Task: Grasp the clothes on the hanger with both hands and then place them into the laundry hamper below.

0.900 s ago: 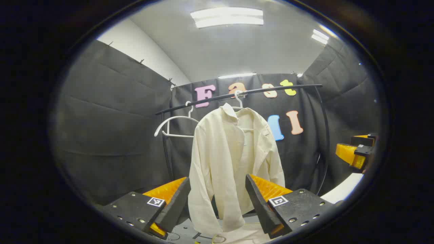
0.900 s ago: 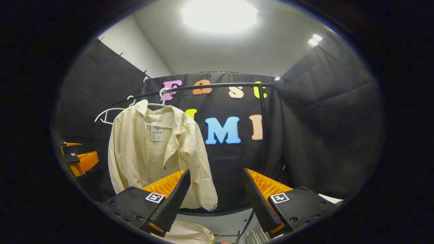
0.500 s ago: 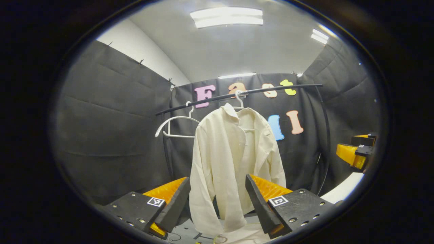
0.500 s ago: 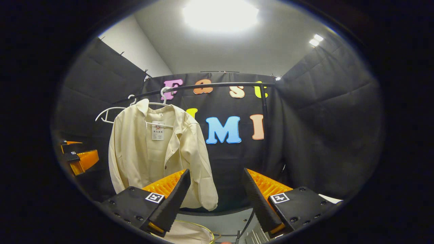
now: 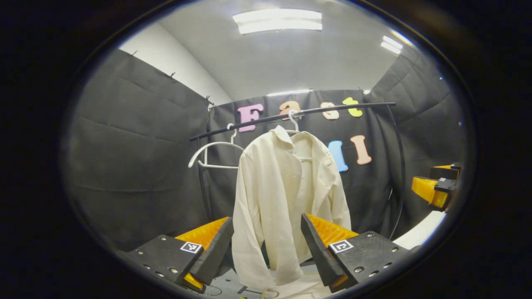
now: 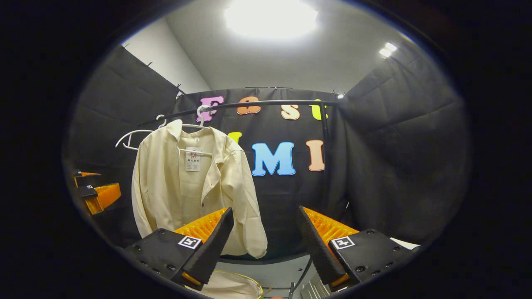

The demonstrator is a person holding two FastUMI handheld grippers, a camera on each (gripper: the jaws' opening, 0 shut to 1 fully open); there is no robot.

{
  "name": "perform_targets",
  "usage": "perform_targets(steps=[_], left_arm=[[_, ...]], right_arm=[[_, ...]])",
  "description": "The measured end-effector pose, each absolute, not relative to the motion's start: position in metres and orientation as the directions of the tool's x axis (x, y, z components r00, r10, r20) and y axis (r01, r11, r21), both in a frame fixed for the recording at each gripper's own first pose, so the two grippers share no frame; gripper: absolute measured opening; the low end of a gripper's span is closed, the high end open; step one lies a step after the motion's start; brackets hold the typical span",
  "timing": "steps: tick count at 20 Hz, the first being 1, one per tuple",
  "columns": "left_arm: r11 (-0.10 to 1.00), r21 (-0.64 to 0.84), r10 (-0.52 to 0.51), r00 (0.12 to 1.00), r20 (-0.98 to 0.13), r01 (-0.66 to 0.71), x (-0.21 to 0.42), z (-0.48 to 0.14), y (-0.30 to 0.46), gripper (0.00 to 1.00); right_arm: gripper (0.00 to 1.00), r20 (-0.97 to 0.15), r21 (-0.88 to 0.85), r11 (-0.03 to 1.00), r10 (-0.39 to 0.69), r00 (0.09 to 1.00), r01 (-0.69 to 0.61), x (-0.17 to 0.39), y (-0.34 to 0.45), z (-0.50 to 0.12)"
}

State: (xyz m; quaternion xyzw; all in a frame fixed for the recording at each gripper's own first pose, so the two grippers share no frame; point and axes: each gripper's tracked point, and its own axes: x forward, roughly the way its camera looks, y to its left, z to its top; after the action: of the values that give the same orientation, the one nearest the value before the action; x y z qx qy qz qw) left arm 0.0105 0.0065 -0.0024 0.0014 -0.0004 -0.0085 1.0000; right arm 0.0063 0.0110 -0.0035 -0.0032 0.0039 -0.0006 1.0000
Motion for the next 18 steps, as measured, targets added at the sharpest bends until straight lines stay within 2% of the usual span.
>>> perform_targets(steps=[11,14,18], left_arm=[[0.999,-0.017,-0.051,0.999,0.004,0.051,0.033,-0.006,0.018,0.94],[0.998,-0.022,-0.065,0.998,0.024,0.066,0.044,0.000,0.017,0.95],[0.999,-0.027,-0.029,0.999,0.033,0.029,0.063,0.008,0.016,0.94]], right_arm=[[0.98,-0.010,0.000,1.000,-0.024,1.000,0.024,0.018,0.024,-0.008],[0.96,0.018,0.004,0.999,-0.045,0.999,0.045,0.030,0.027,-0.001],[0.96,0.047,0.016,1.000,-0.009,0.999,0.008,0.062,0.034,0.013]])
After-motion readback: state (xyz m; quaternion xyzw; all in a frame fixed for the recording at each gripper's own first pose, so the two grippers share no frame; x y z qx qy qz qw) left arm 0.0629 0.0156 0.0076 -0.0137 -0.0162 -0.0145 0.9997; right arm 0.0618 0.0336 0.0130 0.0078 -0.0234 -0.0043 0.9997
